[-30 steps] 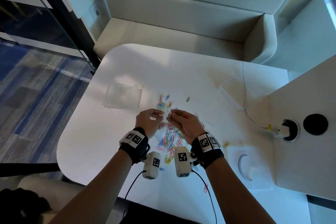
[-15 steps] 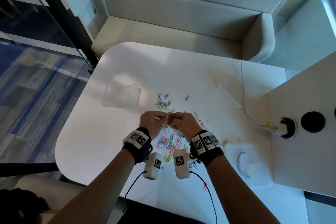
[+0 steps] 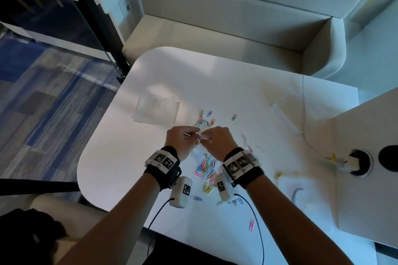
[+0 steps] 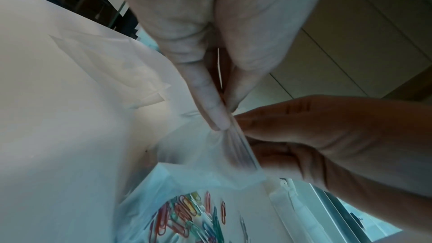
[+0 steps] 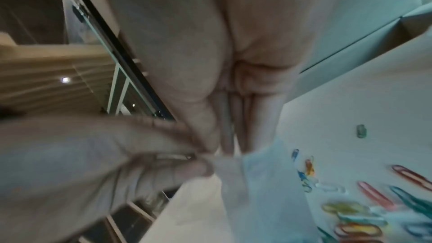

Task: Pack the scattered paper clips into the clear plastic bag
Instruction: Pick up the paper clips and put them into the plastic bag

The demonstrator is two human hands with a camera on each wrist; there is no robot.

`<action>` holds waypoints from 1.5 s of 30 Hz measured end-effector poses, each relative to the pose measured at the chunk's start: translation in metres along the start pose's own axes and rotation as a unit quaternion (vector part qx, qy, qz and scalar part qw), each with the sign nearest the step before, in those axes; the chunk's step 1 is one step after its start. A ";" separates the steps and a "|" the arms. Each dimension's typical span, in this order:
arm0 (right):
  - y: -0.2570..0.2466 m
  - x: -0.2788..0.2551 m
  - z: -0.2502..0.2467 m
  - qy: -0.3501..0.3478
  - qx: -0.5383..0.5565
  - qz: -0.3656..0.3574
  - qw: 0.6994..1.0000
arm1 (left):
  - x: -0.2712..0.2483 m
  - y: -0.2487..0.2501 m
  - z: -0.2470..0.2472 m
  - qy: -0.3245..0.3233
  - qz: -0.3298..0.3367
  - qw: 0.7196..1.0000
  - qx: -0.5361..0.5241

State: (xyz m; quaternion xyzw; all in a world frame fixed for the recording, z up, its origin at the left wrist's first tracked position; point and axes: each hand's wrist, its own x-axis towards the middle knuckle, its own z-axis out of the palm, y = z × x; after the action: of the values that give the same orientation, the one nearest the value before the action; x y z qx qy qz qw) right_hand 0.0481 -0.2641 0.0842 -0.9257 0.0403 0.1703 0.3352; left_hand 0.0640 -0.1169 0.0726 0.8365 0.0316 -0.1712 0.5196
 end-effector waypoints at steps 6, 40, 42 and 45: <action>0.036 0.042 -0.043 0.032 0.284 0.066 0.956 | 0.003 -0.012 -0.024 0.039 -0.017 0.998 -0.042; 0.078 0.040 0.049 -0.014 -0.236 -0.096 0.967 | -0.003 -0.030 -0.050 0.061 -0.062 0.991 -0.100; 0.089 0.043 0.037 0.073 -0.081 0.017 0.994 | -0.003 -0.030 -0.048 0.052 -0.062 0.992 -0.099; 0.084 0.033 0.019 0.159 0.261 0.165 0.938 | -0.002 -0.026 -0.042 0.039 -0.066 0.992 -0.101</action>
State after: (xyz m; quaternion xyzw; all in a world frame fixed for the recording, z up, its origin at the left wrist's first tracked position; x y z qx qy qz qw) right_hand 0.0576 -0.3155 0.0089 -0.8013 0.2879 0.0569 0.5214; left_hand 0.0667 -0.0675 0.0681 0.7821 0.1244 -0.1685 0.5869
